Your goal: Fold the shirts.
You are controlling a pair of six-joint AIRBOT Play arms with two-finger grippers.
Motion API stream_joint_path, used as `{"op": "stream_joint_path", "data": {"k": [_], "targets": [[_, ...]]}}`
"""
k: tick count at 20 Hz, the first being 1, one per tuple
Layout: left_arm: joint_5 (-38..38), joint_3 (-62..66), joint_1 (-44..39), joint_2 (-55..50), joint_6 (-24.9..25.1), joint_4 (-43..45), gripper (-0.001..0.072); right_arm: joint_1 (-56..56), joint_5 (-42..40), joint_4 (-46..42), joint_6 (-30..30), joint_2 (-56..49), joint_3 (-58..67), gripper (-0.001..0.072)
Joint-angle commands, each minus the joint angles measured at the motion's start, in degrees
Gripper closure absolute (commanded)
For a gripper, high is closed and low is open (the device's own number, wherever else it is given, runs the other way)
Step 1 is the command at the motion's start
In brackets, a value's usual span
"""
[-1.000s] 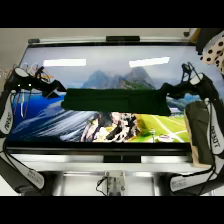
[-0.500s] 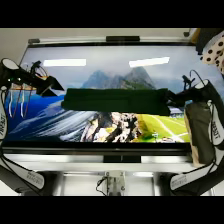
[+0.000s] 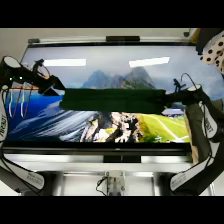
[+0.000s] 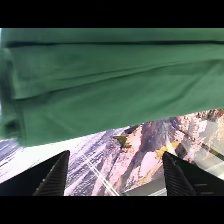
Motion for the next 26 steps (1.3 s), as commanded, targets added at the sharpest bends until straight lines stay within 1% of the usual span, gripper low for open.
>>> {"op": "stream_joint_path", "data": {"k": [1,2,3,6,10,12,15,16,18,20,22,24,26], "targets": [[0.2,0.0,-1.8,-0.1,0.8,-3.8,0.0211,1.0,1.6,5.6,-2.0,2.4,0.2,0.0641],[1.4,-0.1,-3.1,-0.4,2.9,-7.0,0.0493,1.1,1.6,5.9,-1.9,4.6,0.2,0.0641],[2.9,-0.1,-4.8,-0.8,3.9,-10.3,0.0678,1.1,2.2,6.3,-1.6,6.9,0.2,0.0641],[9.4,-0.1,-13.0,-3.9,3.9,-18.8,0.0673,1.1,6.4,7.0,0.8,15.3,0.2,0.0641],[14.6,0.0,-25.9,-9.6,3.9,-22.6,0.0673,1.1,13.4,6.5,6.6,26.4,0.2,0.0641],[19.3,0.0,-31.4,-11.8,3.9,-25.8,0.0673,1.1,15.2,5.0,9.9,31.1,0.2,0.0641],[29.2,0.0,-38.9,-15.2,3.9,-36.0,0.0673,1.1,18.1,3.4,13.0,36.5,0.2,0.0641],[31.0,0.0,-41.0,-16.3,3.9,-39.3,0.0673,1.1,18.5,3.0,13.8,37.9,0.2,0.0641],[31.8,0.0,-44.9,-18.4,3.9,-43.6,0.0674,1.1,18.5,2.4,15.2,40.3,0.2,0.0641],[31.8,0.0,-46.6,-19.5,3.9,-45.0,0.0674,1.1,18.8,2.4,15.6,41.6,0.2,0.0641],[31.1,0.0,-45.1,-19.0,6.4,-45.0,0.0676,1.1,19.7,2.2,15.8,41.6,0.2,0.0641],[28.2,0.0,-41.0,-17.0,8.0,-44.1,0.0677,2.7,18.0,-0.3,15.9,41.6,0.2,0.0642],[25.1,0.0,-35.5,-13.2,7.7,-37.9,0.0677,6.6,15.0,-2.2,16.0,40.3,0.2,0.0641]]}}
